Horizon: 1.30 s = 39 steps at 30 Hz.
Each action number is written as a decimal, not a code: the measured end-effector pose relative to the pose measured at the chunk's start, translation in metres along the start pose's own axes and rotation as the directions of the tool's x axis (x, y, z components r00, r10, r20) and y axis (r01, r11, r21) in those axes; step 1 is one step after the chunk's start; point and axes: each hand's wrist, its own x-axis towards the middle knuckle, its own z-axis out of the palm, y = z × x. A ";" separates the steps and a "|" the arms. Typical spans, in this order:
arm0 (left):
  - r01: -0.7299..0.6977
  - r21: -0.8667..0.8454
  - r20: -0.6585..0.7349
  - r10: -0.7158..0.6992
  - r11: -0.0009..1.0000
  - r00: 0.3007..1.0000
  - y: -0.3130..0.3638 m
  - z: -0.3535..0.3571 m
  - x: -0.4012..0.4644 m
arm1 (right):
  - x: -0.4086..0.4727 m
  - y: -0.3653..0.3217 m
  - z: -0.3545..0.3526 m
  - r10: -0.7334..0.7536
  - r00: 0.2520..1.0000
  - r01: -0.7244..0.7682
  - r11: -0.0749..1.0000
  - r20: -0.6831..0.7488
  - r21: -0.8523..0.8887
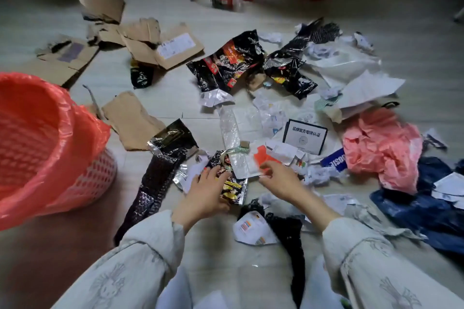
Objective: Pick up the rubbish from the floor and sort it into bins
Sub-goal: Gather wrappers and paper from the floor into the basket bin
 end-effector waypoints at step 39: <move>0.278 -0.385 -0.481 -0.449 0.880 0.753 -0.096 0.009 -0.006 | 0.052 -0.049 0.089 -0.339 0.933 0.327 0.939 -0.122 -0.110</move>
